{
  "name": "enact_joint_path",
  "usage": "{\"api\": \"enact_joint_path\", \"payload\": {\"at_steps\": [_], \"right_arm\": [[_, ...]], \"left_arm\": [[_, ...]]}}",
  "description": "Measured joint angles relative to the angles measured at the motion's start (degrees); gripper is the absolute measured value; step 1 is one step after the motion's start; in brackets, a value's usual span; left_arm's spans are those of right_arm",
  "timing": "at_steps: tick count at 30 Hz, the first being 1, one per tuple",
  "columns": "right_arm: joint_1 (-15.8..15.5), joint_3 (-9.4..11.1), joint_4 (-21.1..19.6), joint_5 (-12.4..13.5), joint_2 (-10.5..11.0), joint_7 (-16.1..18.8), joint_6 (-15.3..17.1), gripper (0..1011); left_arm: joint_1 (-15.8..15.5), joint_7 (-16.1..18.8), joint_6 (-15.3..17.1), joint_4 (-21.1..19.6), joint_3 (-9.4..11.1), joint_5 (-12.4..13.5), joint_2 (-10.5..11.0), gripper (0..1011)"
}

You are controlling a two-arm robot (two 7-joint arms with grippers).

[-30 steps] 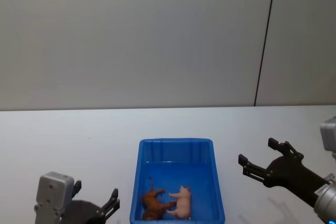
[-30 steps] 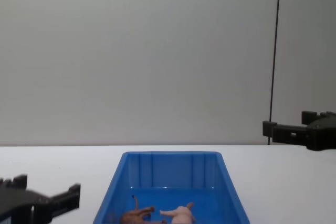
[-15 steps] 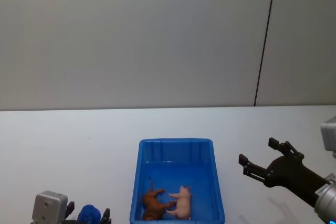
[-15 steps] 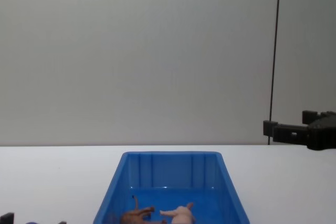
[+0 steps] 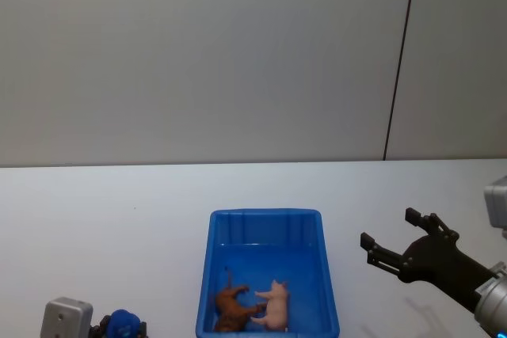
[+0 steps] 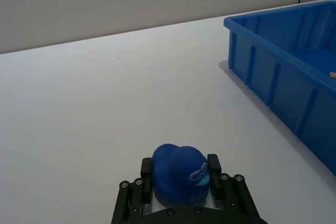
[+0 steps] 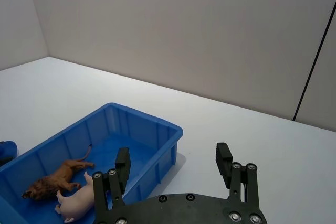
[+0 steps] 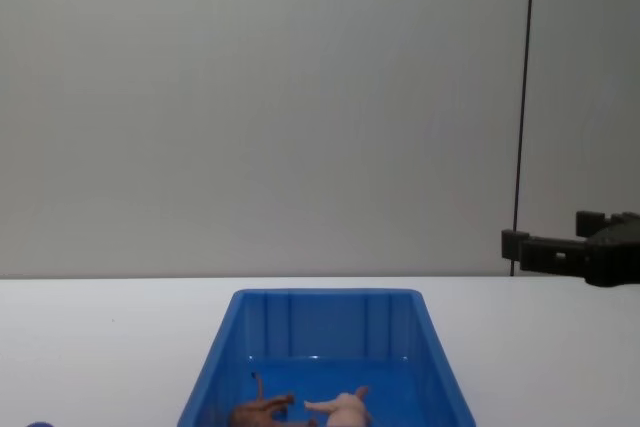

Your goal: Pick up the two dolls from the table and place them into the box.

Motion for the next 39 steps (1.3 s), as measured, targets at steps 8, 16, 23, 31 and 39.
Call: {"api": "enact_joint_path", "payload": {"at_steps": [8,16,23,31,39], "right_arm": [[0.0,0.0,0.0,0.0,0.0,0.0,0.0,1001],[0.0,0.0,0.0,0.0,0.0,0.0,0.0,1001],[0.0,0.0,0.0,0.0,0.0,0.0,0.0,1001],[0.0,0.0,0.0,0.0,0.0,0.0,0.0,1001],[0.0,0.0,0.0,0.0,0.0,0.0,0.0,1001]], "left_arm": [[-0.4,-0.9,-0.5,0.5,-0.7,0.6,0.0,535],[-2.0,-3.3,-1.0,-0.9,-1.3,2.2,-0.5,485],[-4.2,-6.5,-1.2,-1.7,-1.0,4.2,-2.3,441],[-7.3,-10.5,-1.3,-1.7,0.3,6.4,-5.6,391],[-10.9,-15.1,-1.4,0.0,2.3,8.8,-10.0,443]]}}
